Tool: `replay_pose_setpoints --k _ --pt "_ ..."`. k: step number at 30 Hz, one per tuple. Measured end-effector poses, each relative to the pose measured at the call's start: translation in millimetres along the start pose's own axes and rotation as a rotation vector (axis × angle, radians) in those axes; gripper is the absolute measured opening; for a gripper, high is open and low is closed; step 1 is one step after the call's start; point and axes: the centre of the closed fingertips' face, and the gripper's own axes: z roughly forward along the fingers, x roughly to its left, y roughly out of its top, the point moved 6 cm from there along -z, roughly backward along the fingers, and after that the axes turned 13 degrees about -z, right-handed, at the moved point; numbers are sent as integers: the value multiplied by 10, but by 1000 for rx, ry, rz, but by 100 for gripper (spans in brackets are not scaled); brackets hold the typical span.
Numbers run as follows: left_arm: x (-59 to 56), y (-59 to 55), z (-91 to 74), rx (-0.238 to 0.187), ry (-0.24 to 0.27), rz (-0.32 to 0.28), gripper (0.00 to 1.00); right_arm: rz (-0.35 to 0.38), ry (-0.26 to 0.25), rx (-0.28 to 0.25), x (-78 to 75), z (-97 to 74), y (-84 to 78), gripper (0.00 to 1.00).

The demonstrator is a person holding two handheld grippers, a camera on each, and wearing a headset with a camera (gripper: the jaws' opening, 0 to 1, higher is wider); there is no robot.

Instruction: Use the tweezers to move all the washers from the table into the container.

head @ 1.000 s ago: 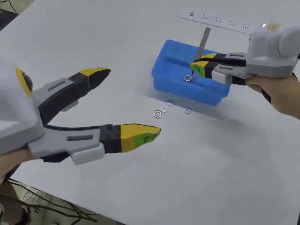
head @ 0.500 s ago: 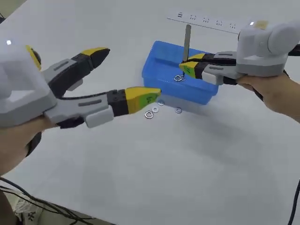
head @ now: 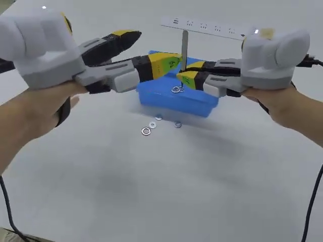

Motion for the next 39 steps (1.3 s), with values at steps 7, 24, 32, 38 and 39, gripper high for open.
replay_pose_setpoints --k 7,24,32,38,39 --pt "41 29 153 36 -35 2 56 -22 31 -6 36 -17 29 6" --pt "-65 40 349 154 -177 79 25 -82 93 2 138 39 65 7" --pt "-103 10 340 207 -234 133 10 -94 89 -8 80 45 99 7" --pt "-103 44 340 240 -250 264 7 -99 93 -13 83 50 108 7" --pt "-103 48 345 250 -244 293 7 -98 92 -12 84 52 106 7"
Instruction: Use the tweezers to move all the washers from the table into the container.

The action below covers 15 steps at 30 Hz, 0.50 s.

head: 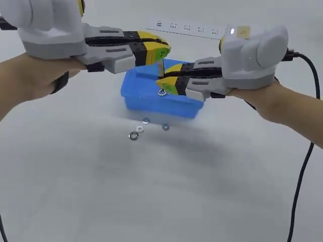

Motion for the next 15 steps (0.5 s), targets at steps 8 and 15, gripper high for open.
replay_pose_setpoints --k 8,15 --pt "-59 -10 66 52 -7 108 4 -26 -14 20 -5 -7 -18 8" --pt "-54 23 67 44 -4 137 4 -7 -40 23 -32 -35 7 10"
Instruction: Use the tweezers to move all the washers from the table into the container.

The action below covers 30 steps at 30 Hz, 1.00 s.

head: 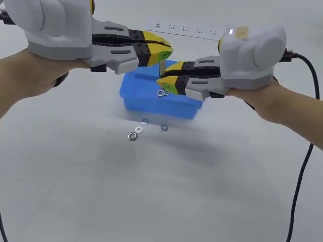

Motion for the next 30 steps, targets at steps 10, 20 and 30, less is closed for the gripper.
replay_pose_setpoints --k 10,20,30 --pt "-8 9 -37 11 14 27 4 62 -3 -6 64 -21 72 21" --pt "-173 18 -189 1 7 22 4 43 10 0 287 -68 113 37" --pt "-504 -124 -587 -12 54 0 4 20 -59 24 487 -323 80 50"
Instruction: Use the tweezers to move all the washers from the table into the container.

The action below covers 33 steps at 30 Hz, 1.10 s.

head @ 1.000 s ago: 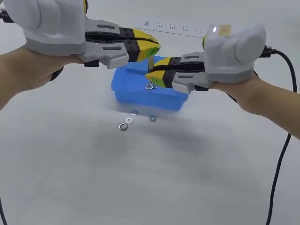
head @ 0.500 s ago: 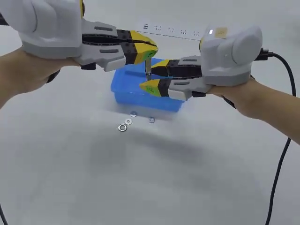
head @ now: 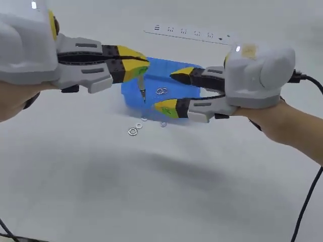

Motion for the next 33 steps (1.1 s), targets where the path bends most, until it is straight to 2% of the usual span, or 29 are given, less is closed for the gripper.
replay_pose_setpoints --k 4,6,9,11,14,17,21,23,27,33 --pt "-106 -100 -118 15 11 -5 4 -4 2 19 117 -124 -58 54" --pt "-141 -137 -166 20 26 0 4 -21 -12 -1 170 -196 -34 55" --pt "-174 -172 -229 8 39 -14 4 -6 -35 -18 233 -274 -15 63" --pt "-190 -191 -247 5 42 -16 4 -4 -43 -9 301 -323 -40 68" --pt "-206 -227 -246 6 43 -21 4 -17 -22 30 431 -381 -120 71" --pt "-226 -270 -216 3 39 -24 4 11 -3 27 532 -416 -162 76" --pt "-248 -342 -162 7 30 -33 4 46 36 59 671 -429 -260 87" --pt "-248 -373 -145 13 32 -35 4 49 48 64 722 -435 -284 89" --pt "-244 -411 -124 12 32 -47 4 73 65 73 766 -429 -319 95" --pt "-244 -442 -106 8 37 -51 4 112 47 68 760 -410 -335 99"
